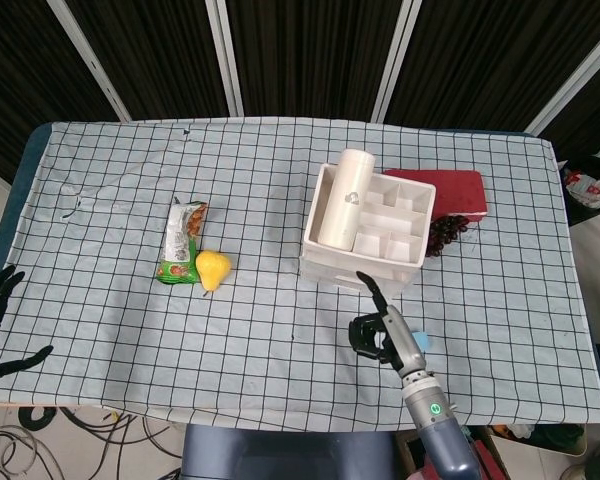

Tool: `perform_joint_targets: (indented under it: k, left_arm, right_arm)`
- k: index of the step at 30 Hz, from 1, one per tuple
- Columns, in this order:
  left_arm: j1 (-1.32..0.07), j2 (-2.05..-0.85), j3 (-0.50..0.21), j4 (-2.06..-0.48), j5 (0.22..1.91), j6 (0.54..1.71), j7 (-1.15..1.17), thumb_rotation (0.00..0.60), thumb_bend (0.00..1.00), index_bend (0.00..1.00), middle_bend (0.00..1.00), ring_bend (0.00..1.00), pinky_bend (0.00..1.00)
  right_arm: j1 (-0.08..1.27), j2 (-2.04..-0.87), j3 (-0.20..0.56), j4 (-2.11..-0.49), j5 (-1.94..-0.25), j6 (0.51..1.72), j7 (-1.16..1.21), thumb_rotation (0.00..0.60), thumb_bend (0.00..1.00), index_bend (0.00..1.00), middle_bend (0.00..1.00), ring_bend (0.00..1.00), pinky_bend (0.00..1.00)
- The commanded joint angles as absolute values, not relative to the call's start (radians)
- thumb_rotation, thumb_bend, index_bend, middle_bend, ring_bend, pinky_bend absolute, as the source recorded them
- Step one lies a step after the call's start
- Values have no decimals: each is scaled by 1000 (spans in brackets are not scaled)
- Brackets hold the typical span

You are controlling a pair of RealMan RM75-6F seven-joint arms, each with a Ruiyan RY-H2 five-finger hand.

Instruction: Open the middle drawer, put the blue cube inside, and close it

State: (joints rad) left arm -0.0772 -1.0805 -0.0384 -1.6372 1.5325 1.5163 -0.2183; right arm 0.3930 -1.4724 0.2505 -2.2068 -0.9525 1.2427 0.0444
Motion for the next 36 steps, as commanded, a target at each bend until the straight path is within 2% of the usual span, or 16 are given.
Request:
perform_joint_targets:
  k: [1, 12, 16, 20, 23, 32, 34, 36]
  left_arm:
    - [-77, -1081, -38, -1637, 1533, 1516, -218, 600, 22, 0, 0, 0, 0]
    - [-77, -1081, -38, -1637, 1533, 1517, -220, 600, 22, 0, 0, 0, 0]
    - [-76, -1080, -38, -1638, 1532, 1517, -223, 600, 22, 0, 0, 0, 0]
    - [-77, -1079, -38, -1638, 1534, 1517, -224, 600, 22, 0, 0, 0, 0]
    - [-76, -1079, -37, -1638, 1534, 1517, -224, 600, 22, 0, 0, 0, 0]
    - [-74, -1079, -35, -1638, 1540, 1521, -224, 600, 22, 0, 0, 0, 0]
    - [-74, -1079, -34, -1639, 1540, 1521, -224, 600, 22, 0, 0, 0, 0]
    - [-74, -1079, -34, -1638, 1541, 1522, -223, 600, 22, 0, 0, 0, 0]
  right_arm:
    - [397, -1449, 273, -2200, -907, 1257, 20, 600, 549, 47, 797, 839, 765]
    - [412, -1429, 303, -2155, -789, 1250, -3, 600, 549, 120, 797, 839, 765]
    - [417, -1430, 305, -2141, -768, 1256, -19, 600, 549, 197, 797, 838, 765]
    - [419, -1431, 307, -2141, -751, 1262, -27, 600, 549, 345, 798, 839, 766]
    - [413, -1428, 300, -2156, -759, 1264, -22, 600, 549, 390, 798, 839, 766]
    - [370, -1394, 236, -2224, -830, 1248, 10, 600, 549, 386, 797, 839, 766]
    - [365, -1386, 228, -2231, -841, 1245, 15, 600, 549, 334, 798, 839, 766]
    - [357, -1376, 213, -2239, -858, 1239, 20, 600, 549, 226, 797, 839, 766]
